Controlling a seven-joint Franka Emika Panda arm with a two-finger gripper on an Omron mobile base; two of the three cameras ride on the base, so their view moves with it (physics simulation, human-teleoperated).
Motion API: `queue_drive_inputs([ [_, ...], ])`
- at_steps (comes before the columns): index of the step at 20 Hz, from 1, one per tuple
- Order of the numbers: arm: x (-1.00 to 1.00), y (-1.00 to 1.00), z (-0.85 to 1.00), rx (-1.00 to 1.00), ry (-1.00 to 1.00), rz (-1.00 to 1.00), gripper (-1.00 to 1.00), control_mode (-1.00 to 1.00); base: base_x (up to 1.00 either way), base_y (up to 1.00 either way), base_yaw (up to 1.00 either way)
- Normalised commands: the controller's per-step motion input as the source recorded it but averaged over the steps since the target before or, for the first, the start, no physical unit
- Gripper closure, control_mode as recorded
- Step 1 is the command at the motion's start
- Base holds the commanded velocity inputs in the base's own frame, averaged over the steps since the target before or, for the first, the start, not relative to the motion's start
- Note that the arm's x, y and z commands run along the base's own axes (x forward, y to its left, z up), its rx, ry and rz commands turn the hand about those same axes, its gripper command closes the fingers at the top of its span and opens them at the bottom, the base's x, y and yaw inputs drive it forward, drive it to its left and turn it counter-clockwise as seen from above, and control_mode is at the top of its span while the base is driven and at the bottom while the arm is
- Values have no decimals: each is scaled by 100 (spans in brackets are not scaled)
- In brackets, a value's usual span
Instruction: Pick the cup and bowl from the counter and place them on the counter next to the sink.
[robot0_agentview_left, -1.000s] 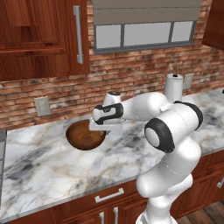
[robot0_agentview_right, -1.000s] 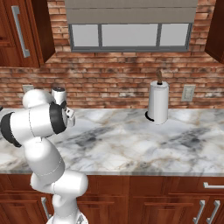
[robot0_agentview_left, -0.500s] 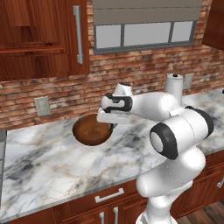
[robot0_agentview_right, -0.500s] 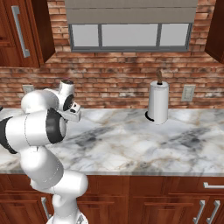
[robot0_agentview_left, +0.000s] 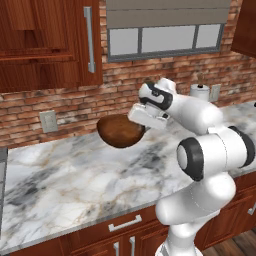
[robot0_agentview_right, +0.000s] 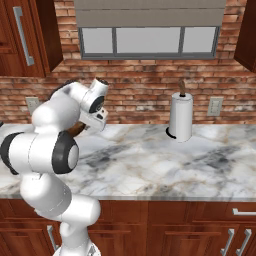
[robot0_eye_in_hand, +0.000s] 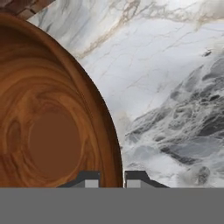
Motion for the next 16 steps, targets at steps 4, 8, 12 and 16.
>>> queue_drive_inputs([
  [4,-19,-52,69,3,20,0,100,-100,0,0,0],
  [8,-57,-51,47,0,18,0,100,-100,0,0,0],
  [12,-86,-34,23,0,17,3,100,-100,0,0,0],
  [16,-98,-18,4,0,15,7,100,-100,0,0,0],
])
